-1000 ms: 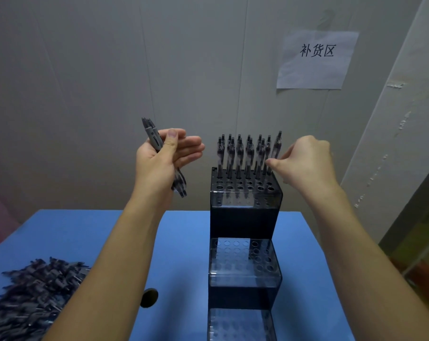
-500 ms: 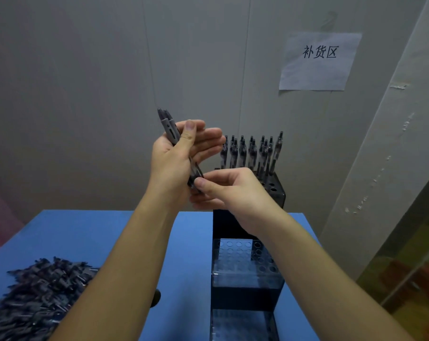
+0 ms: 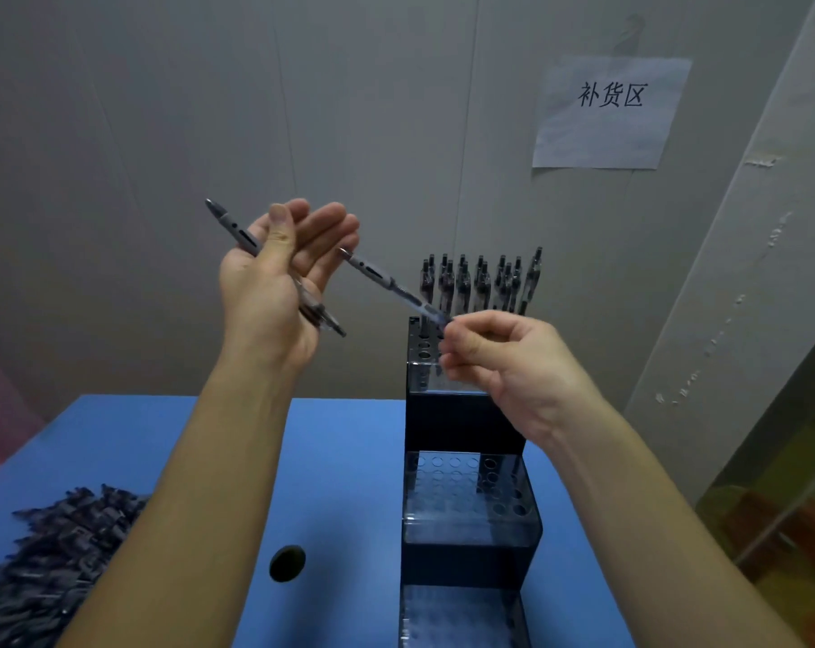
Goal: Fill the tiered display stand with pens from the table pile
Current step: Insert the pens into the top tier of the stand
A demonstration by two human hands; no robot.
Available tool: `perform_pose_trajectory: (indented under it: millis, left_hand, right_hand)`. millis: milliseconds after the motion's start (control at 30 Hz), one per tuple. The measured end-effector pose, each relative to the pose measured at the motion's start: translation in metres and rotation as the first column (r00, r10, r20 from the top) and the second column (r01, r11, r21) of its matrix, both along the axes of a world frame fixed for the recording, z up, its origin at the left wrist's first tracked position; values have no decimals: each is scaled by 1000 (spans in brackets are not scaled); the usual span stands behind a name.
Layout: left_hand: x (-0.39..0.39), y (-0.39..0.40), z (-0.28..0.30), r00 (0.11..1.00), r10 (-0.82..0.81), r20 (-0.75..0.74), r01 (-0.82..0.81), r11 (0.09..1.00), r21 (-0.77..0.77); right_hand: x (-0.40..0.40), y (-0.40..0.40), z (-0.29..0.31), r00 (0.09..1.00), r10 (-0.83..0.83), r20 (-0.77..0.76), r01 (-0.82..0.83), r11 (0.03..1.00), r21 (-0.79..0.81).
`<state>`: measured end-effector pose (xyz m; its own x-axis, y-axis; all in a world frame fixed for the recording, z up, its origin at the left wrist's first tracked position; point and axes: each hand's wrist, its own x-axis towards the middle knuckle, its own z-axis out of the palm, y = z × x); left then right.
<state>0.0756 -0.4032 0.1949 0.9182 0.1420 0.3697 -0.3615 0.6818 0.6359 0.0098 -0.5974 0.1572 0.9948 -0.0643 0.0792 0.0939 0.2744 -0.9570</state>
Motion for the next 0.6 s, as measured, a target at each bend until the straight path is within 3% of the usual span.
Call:
perform_pose_trajectory:
  millis: [300,467,600]
  left_hand:
    - [3,-7,-9,1000,-7,3,7,998,56]
    - [5,-5,-14,1000,14,-13,-13,997,81]
    - [2,-6,-17,999,15,-35,-11,994,110]
  right_hand:
    - [6,-26,25,953,-229,197,199,967,161]
    - [24,-23,43,852,-392,348,455,883,-119]
    - [42,-14,47,828,-385,407,529,776,-344]
